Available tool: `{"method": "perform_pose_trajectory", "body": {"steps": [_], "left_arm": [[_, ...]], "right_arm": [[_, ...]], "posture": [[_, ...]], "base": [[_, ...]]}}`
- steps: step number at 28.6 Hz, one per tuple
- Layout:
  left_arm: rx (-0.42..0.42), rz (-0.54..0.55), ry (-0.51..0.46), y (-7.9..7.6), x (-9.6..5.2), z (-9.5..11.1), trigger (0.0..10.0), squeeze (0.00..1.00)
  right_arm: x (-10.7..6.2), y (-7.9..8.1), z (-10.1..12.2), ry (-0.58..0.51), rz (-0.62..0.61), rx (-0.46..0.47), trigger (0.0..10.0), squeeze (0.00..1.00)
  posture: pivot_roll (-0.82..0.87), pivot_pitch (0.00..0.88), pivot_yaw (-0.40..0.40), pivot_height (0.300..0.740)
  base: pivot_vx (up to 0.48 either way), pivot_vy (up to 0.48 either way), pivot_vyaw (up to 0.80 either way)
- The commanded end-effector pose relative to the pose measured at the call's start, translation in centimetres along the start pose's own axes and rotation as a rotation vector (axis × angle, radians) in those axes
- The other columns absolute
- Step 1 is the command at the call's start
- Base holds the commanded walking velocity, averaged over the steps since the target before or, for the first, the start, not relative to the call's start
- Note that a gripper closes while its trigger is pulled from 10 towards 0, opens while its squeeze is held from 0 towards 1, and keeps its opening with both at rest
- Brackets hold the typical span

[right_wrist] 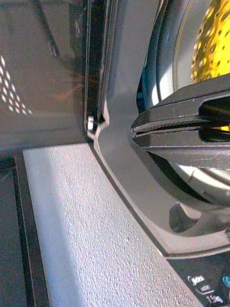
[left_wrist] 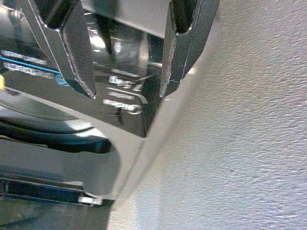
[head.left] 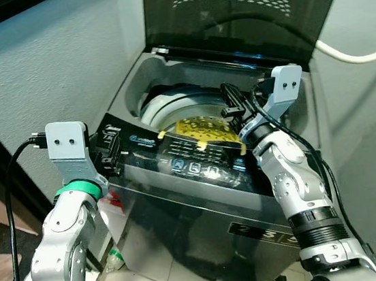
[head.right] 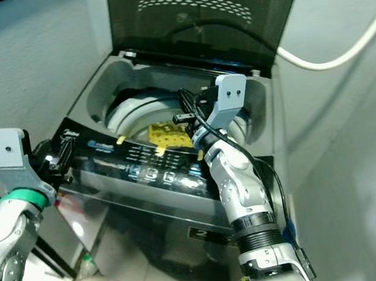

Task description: Clothes washing

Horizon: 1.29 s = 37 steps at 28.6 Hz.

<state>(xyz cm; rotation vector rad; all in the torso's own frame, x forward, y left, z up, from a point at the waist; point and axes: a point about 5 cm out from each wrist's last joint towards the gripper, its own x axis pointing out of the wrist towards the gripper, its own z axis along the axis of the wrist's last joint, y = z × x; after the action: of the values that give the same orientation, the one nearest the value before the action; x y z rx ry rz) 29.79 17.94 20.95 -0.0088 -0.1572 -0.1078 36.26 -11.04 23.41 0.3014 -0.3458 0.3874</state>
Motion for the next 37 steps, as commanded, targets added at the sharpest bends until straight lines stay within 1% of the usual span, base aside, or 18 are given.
{"method": "perform_pose_trajectory", "body": {"steps": [1, 3, 5, 6, 7, 8, 9, 12, 16, 19, 22, 23, 24, 34, 37], "left_arm": [[0.019, -0.002, 0.003, 0.0, -0.2, 0.0, 10.0, 0.00], [0.026, 0.003, 0.004, 0.2, -0.2, 0.0, 10.0, 0.00], [0.030, 0.005, -0.019, 0.6, -0.3, 0.3, 10.0, 0.00], [0.019, -0.012, -0.060, 0.5, -0.2, 1.0, 10.0, 0.00], [0.019, -0.012, -0.060, 0.5, -0.2, 1.0, 10.0, 0.00], [0.011, -0.025, -0.089, 0.3, -0.2, 1.4, 10.0, 0.00], [-0.009, -0.043, -0.144, 0.3, 0.0, 2.5, 10.0, 0.00], [-0.012, -0.045, -0.150, 0.3, 0.0, 2.7, 10.0, 0.00], [0.004, -0.042, -0.131, 0.3, 0.0, 2.5, 10.0, 0.00], [0.030, -0.040, -0.091, 0.4, 0.0, 1.8, 10.0, 0.00], [0.035, -0.042, -0.077, 0.4, 0.0, 1.5, 10.0, 0.00], [0.036, -0.048, -0.065, 0.4, 0.1, 1.3, 10.0, 0.00], [0.036, -0.052, -0.062, 0.3, 0.2, 1.2, 10.0, 0.00], [0.028, -0.046, -0.057, 0.4, 0.3, 1.0, 10.0, 0.00], [0.033, -0.033, -0.044, 0.6, 0.3, 0.9, 10.0, 0.00]], "right_arm": [[0.3, -0.2, 0.4, -0.008, -0.004, -0.004, 10.0, 0.00], [0.5, -0.2, 0.5, -0.009, -0.004, -0.002, 10.0, 0.00], [1.0, 0.1, 1.2, -0.052, 0.003, 0.025, 10.0, 0.00], [1.3, 0.2, 2.1, -0.104, 0.005, 0.074, 10.0, 0.00], [1.3, 0.2, 2.1, -0.104, 0.005, 0.074, 10.0, 0.00], [1.4, 0.2, 2.8, -0.141, 0.007, 0.108, 10.0, 0.00], [1.6, 0.4, 4.2, -0.204, 0.041, 0.160, 10.0, 0.00], [1.6, 0.5, 4.4, -0.211, 0.057, 0.162, 10.0, 0.00], [1.7, 0.5, 4.2, -0.197, 0.067, 0.146, 10.0, 0.00], [1.7, 0.0, 3.4, -0.159, 0.031, 0.128, 10.0, 0.00], [1.7, -0.2, 3.2, -0.140, 0.015, 0.124, 10.0, 0.00], [1.6, -0.5, 2.6, -0.094, -0.009, 0.083, 10.0, 0.00], [1.6, -0.7, 2.4, -0.081, -0.015, 0.071, 10.0, 0.00], [1.5, -0.9, 2.1, -0.062, -0.021, 0.061, 10.0, 0.00], [1.5, -0.9, 1.9, -0.054, -0.020, 0.056, 10.0, 0.00]], "posture": [[0.11, 0.000, -0.094, 0.740], [0.11, 0.000, -0.094, 0.740], [0.10, 0.002, -0.082, 0.740], [0.10, 0.004, -0.081, 0.740], [0.10, 0.004, -0.081, 0.740], [0.10, 0.004, -0.081, 0.740], [0.10, 0.005, -0.081, 0.740], [0.11, 0.003, -0.081, 0.740], [0.11, 0.003, -0.079, 0.740], [0.10, 0.004, -0.073, 0.740], [0.10, 0.005, -0.067, 0.740], [0.09, 0.005, -0.064, 0.740], [0.09, 0.005, -0.064, 0.740], [0.09, 0.004, -0.069, 0.740], [0.09, 0.004, -0.069, 0.740]], "base": [[0.000, 0.000, 0.80], [0.000, 0.000, 0.80], [0.000, 0.000, 0.80], [0.000, 0.000, 0.79], [0.000, 0.000, 0.79], [0.000, 0.000, 0.79], [0.000, 0.000, 0.79], [0.000, 0.000, 0.79], [0.000, 0.000, 0.79], [0.000, 0.000, 0.79], [0.000, 0.000, 0.79], [0.000, 0.000, 0.79], [0.000, 0.000, 0.78], [0.000, 0.000, 0.79], [0.000, 0.000, 0.78]]}}
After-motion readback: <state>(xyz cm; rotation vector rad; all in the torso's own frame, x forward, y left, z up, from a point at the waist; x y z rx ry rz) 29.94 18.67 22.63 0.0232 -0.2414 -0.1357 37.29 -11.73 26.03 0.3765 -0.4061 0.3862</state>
